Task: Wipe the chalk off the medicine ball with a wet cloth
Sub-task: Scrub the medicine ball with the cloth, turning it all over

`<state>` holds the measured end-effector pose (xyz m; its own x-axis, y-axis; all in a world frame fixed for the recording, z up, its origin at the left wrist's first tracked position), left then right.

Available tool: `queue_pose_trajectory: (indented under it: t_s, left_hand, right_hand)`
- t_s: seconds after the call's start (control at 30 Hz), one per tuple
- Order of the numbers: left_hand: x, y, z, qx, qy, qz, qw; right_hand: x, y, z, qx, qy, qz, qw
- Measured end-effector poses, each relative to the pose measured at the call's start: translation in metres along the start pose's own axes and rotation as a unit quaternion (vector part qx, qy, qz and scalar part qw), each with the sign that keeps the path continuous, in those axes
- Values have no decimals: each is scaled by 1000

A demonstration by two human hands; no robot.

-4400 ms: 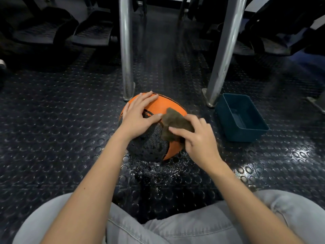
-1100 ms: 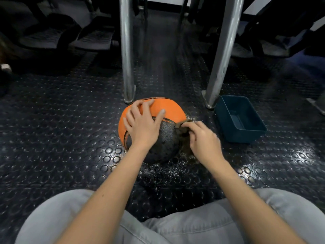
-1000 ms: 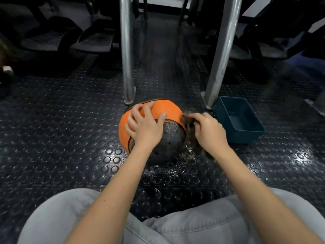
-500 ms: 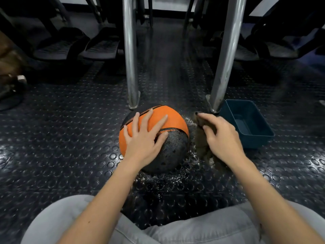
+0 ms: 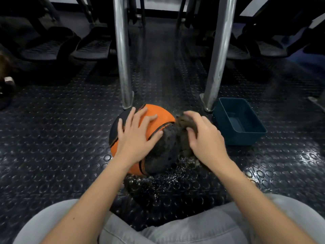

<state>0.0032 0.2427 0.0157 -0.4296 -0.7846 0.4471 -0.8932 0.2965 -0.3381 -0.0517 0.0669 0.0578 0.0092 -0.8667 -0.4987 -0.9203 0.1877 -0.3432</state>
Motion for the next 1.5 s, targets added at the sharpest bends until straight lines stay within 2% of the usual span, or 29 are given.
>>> queue_pose_trajectory:
  t_s: [0.03, 0.1, 0.2, 0.23, 0.27, 0.33, 0.4, 0.43, 0.47, 0.53, 0.6, 0.7, 0.77, 0.83, 0.9, 0.97, 1.0, 1.1, 1.13, 1.17, 1.27, 1.3, 1.33, 1.4, 1.47, 1.5]
  left_hand:
    - [-5, -1, -1, 9, 8, -4, 1000]
    - [-13, -5, -4, 38, 27, -20, 999]
    - [-21, -7, -8, 69, 52, -28, 996]
    - [-22, -7, -9, 77, 58, -29, 995]
    - [-23, -6, -10, 85, 62, -30, 994]
    - [-23, -5, -10, 95, 61, -27, 993]
    - [-19, -4, -9, 98, 50, -14, 994]
    - [-17, -4, -8, 97, 45, -4, 994]
    - [-15, -4, -7, 95, 43, 6, 995]
    - [-9, -4, -5, 88, 42, 26, 995]
    - [-4, -4, -3, 85, 44, 44, 994]
    - [1, -5, -1, 82, 43, 64, 994]
    - [1, -6, 0, 76, 43, 71, 994]
    - [1, -6, 0, 75, 48, 74, 993]
    - [0, -6, -1, 76, 54, 71, 993]
    - [-3, -5, -2, 83, 58, 62, 993]
    - [-5, -5, -3, 88, 60, 58, 993]
    - [-10, -5, -6, 100, 59, 45, 992]
    - [-11, -5, -6, 99, 59, 45, 992]
    - [-11, -5, -6, 96, 61, 46, 992]
    - [-8, -6, -5, 91, 67, 52, 992]
    - [-7, -6, -5, 93, 66, 54, 992]
    - [-6, -6, -4, 93, 65, 56, 992]
    - [-5, -6, -3, 93, 59, 58, 992]
    - [-4, -6, -3, 92, 49, 59, 993]
    - [-4, -5, -4, 91, 48, 60, 993]
  right_hand:
    - [-9, 5, 2, 12, -50, -46, 998]
    - [-12, 9, 20, -12, -56, -90, 994]
    - [16, -2, 42, -95, 76, 2, 993]
    - [20, -8, 37, -73, 98, 19, 992]
    - [16, -11, 28, -24, 76, 11, 997]
    - [-6, -11, 9, 83, -24, -64, 994]
    - [-25, -2, 8, 109, -72, -137, 982]
    - [-29, 3, 16, 89, -64, -152, 982]
    - [-28, 3, 24, 55, -38, -139, 988]
    - [-6, -4, 35, -35, 59, -44, 997]
    - [12, -13, 25, -41, 117, 21, 992]
    - [0, -10, -1, 87, -4, -48, 995]
    - [-8, -1, 7, 71, -48, -100, 991]
    - [2, 3, 28, -13, -25, -49, 998]
    - [23, -2, 33, -65, 73, 26, 995]
    - [32, -9, 22, -55, 135, 65, 987]
    - [28, -11, 16, -21, 112, 62, 992]
    - [-9, -2, 13, 48, -26, -75, 996]
    - [-17, 3, 20, 39, -39, -112, 992]
    - [-18, 3, 29, 14, -31, -113, 993]
    - [21, -13, 38, -53, 102, 19, 993]
    - [30, -18, 31, -50, 135, 46, 988]
    - [31, -21, 23, -24, 121, 50, 991]
    - [12, -18, 12, 44, 21, -19, 999]
    - [-9, -5, 17, 45, -42, -105, 993]
    - [-13, 1, 27, 18, -49, -108, 993]
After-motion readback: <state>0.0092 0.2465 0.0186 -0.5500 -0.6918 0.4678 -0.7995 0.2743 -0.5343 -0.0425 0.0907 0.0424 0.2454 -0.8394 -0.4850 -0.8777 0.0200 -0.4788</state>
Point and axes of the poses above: each hand's wrist, its own y-axis away from the middle knuckle, its own z-axis out of the palm, x = y × z, the point moved 5 cm from there along -y, towards the middle knuckle, and after that the axes turned 4 degrees about z, right-handed, at the moved point
